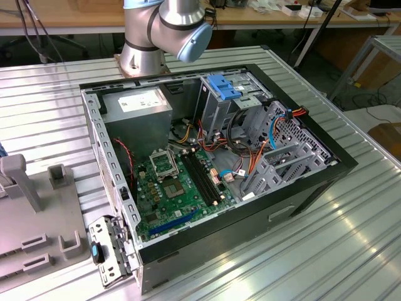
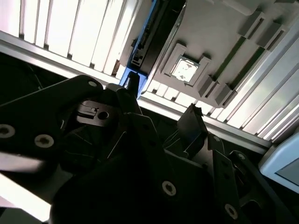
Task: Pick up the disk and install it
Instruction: 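Pick up the disk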
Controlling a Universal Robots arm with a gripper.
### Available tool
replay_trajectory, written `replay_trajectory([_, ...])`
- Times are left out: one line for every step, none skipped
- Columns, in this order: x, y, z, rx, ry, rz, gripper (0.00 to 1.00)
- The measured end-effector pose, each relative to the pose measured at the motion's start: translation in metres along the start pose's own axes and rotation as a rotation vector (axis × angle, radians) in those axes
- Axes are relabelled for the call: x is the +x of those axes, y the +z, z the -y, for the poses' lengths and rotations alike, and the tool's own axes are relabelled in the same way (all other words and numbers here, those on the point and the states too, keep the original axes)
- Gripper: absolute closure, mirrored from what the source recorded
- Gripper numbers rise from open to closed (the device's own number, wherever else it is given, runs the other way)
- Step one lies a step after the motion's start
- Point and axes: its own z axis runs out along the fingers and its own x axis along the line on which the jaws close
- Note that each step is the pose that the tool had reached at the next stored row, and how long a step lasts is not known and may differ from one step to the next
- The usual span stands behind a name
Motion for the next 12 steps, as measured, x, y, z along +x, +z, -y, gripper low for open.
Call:
replay_trajectory([-0.0028,0.0006,-0.0002,-0.0001,0.0,0.0,0.4])
replay_trajectory([-0.006,0.0012,-0.0006,0.0,0.0,0.0001,0.4])
replay_trajectory([-0.0099,0.0018,-0.001,-0.0001,0.0,0.0,0.4])
replay_trajectory([-0.0128,0.0022,-0.0013,-0.0001,0.0,0.0,0.4])
replay_trajectory([-0.0169,0.003,-0.0018,0.0004,0.0,-0.0001,0.4])
replay_trajectory([-0.0178,0.0036,-0.0023,0.0063,0.0,-0.0002,0.4])
replay_trajectory([-0.0181,0.0041,-0.0028,0.0124,0.001,-0.0004,0.4])
replay_trajectory([-0.0182,0.0044,-0.0038,0.0191,0.001,-0.0004,0.4])
replay_trajectory([-0.0181,0.0051,-0.0052,0.0252,0.001,0.0002,0.4])
replay_trajectory([-0.0178,0.0061,-0.0075,0.0343,0.001,0.0012,0.4])
replay_trajectory([-0.0178,0.0074,-0.0093,0.0382,0.001,0.0018,0.4])
replay_trajectory([-0.0183,0.0088,-0.0096,0.0378,0.002,0.0016,0.4])
